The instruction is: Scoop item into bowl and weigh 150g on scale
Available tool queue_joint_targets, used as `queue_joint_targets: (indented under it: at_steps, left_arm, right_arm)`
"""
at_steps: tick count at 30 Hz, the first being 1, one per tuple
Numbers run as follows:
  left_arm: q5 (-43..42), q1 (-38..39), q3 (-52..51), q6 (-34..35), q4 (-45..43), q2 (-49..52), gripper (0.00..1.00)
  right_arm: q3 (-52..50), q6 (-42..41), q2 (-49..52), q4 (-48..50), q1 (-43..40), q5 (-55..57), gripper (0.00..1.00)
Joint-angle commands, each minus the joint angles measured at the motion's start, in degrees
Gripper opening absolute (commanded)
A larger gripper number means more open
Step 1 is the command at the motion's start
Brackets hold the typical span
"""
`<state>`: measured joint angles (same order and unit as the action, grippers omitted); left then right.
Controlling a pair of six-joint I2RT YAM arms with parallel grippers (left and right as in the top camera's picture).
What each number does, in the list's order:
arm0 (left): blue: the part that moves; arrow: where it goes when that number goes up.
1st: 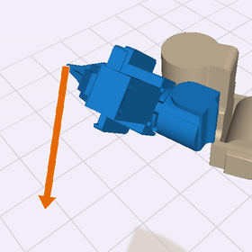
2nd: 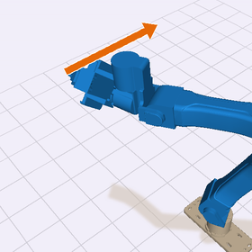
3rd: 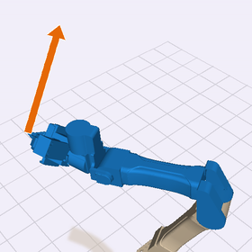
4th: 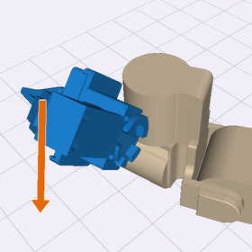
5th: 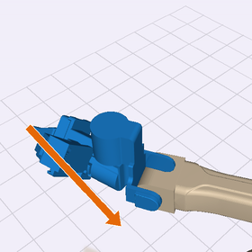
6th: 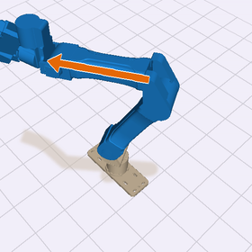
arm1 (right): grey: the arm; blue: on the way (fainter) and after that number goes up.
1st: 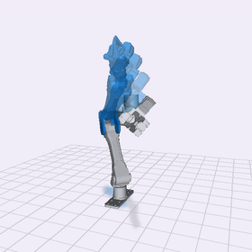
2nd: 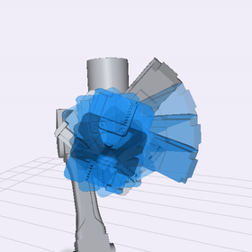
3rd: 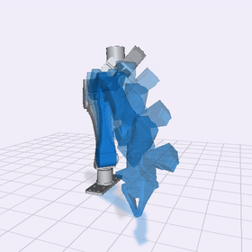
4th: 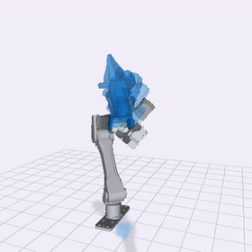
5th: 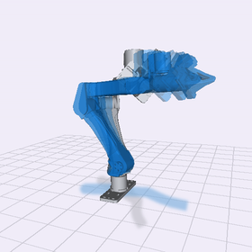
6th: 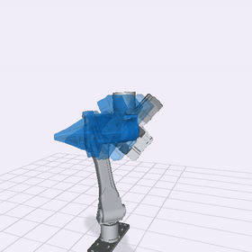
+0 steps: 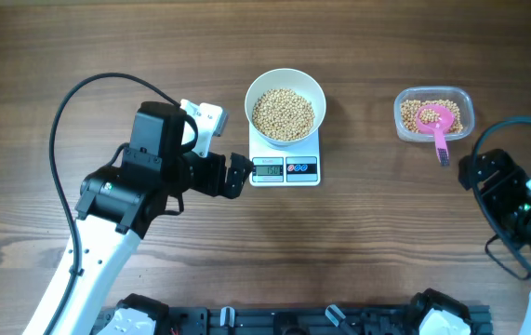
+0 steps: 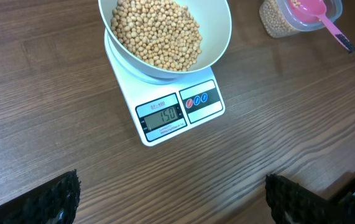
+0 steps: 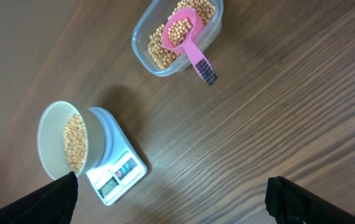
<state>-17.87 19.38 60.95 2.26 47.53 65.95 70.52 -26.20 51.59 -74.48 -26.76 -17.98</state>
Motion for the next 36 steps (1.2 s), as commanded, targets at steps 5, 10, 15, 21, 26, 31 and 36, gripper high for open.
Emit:
queue_joint_targets:
  at_steps: [5, 10, 15, 21, 26, 31, 36]
  left_arm:
    - [-0.5, -0.4, 0.0, 0.3, -0.2, -0.3, 1.00]
    - [-0.5, -0.4, 0.0, 0.3, -0.2, -0.3, 1.00]
    - [-0.5, -0.4, 0.0, 0.3, -0.2, -0.3, 1.00]
    - [-0.5, -0.4, 0.0, 0.3, -0.2, -0.3, 1.00]
    - [-0.5, -0.4, 0.0, 0.3, -0.2, -0.3, 1.00]
    - [-0.5, -0.4, 0.0, 0.3, -0.2, -0.3, 1.00]
    - [-0.5, -0.4, 0.0, 0.3, -0.2, -0.3, 1.00]
  right_arm:
    - [0.1, -6.3, 0.0, -0.1, 0.2, -0.5, 1.00]
    - [0.1, -6.3, 1.1, -1.8, 0.2, -1.3, 1.00]
    - [0.1, 1.1, 1.4, -0.2, 0.2, -1.2, 1.00]
    - [-0.1, 9.9, -1.0, 5.7, 0.7, 0.1, 1.00]
    - [-5.1, 20.1, -9.6, 17.0, 5.8, 3.7, 1.00]
    - [-16.2, 24.7, -19.6, 28.2, 9.6, 3.8, 1.00]
    - [-31.1, 24.7, -29.7, 40.7, 9.6, 3.6, 1.00]
